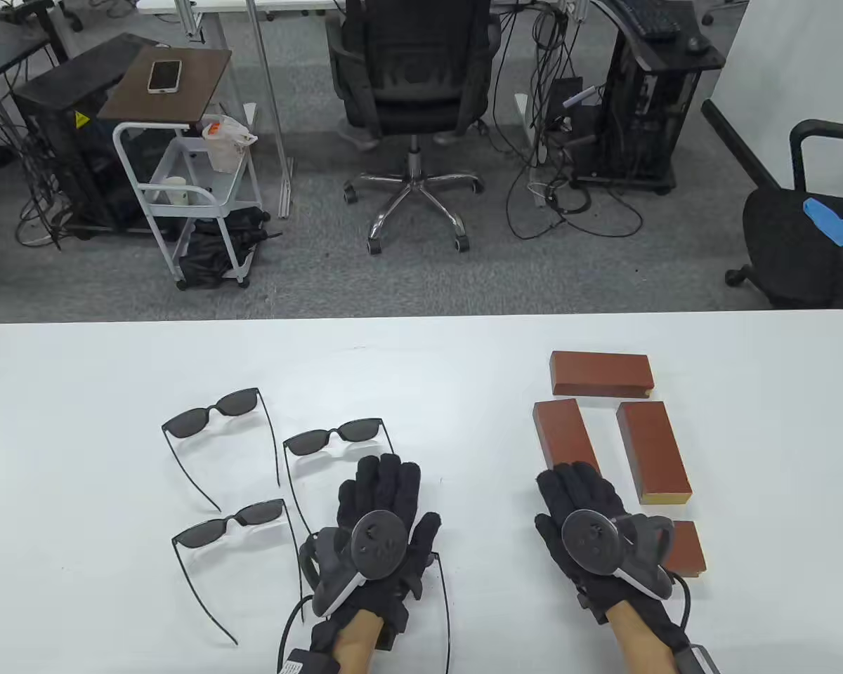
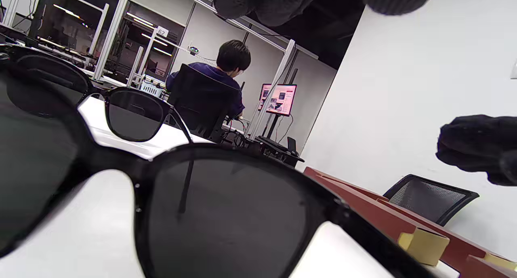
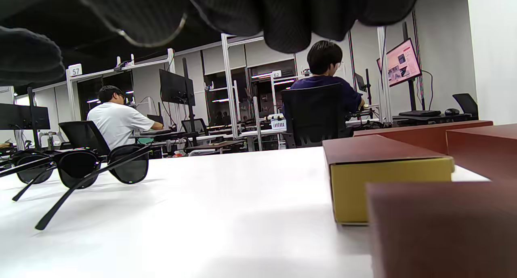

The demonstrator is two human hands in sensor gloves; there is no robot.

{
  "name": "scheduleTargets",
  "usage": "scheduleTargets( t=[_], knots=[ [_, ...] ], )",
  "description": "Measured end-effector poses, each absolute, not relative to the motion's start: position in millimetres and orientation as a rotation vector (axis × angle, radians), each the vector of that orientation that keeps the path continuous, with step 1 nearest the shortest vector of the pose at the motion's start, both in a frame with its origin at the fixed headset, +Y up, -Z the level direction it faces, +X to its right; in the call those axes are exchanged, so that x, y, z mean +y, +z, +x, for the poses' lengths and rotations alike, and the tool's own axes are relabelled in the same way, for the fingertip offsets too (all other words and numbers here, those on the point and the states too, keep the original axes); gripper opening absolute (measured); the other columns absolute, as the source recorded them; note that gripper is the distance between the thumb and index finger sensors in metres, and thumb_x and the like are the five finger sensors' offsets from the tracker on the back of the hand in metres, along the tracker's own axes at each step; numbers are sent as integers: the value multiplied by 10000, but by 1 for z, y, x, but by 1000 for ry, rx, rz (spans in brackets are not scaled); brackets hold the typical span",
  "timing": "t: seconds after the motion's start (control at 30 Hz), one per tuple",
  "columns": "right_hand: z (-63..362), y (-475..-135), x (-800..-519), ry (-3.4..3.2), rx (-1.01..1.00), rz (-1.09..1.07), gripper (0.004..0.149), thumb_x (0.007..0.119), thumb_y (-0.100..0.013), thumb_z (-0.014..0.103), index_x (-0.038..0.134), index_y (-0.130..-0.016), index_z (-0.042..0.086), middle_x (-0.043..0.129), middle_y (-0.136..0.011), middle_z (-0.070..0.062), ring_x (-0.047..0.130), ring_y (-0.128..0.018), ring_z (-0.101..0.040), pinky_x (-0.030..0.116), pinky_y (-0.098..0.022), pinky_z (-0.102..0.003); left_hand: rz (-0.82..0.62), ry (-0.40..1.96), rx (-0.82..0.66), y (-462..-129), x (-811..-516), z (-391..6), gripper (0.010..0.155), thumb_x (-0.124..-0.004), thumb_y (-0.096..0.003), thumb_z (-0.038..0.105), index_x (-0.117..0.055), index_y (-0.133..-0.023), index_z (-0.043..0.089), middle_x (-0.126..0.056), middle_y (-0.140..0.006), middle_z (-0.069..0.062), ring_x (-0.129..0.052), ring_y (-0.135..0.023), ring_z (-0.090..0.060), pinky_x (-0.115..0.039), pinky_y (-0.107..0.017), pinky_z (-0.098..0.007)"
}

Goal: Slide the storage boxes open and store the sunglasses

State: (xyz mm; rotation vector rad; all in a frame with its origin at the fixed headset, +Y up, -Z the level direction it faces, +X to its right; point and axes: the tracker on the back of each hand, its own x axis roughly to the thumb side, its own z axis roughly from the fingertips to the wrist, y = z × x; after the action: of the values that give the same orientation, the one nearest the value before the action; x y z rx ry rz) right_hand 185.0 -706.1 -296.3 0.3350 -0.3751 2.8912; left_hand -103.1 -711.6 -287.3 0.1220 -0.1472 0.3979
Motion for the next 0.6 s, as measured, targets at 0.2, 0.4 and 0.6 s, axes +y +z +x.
scheduleTargets(
  t=[0.2, 0.4, 0.6],
  knots=[
    [185, -296, -706, 2883, -358, 331, 590, 746, -347, 474, 635, -883, 252, 660, -994, -91, 611, -925, -380, 596, -674, -512, 127, 402, -143, -287, -711, -104, 727, -600, -417, 641, -516, -1084, 362, -425, -1198, 63, -281, -1129, -211, -324, -783, -522],
    [186, -297, -706, 2878, -352, 326, 591, 748, -346, 474, 634, -884, 255, 656, -996, -90, 609, -926, -380, 596, -674, -512, 140, 434, -144, -288, -709, -106, 698, -577, -424, 606, -532, -1078, 366, -439, -1193, 71, -296, -1129, -204, -342, -788, -508],
    [187, -298, -708, 2878, -333, 325, 593, 750, -345, 475, 635, -883, 254, 656, -996, -90, 609, -925, -380, 596, -674, -510, 160, 438, -159, -288, -704, -109, 693, -565, -423, 599, -541, -1074, 363, -448, -1189, 76, -307, -1126, -196, -348, -788, -493]
  ],
)
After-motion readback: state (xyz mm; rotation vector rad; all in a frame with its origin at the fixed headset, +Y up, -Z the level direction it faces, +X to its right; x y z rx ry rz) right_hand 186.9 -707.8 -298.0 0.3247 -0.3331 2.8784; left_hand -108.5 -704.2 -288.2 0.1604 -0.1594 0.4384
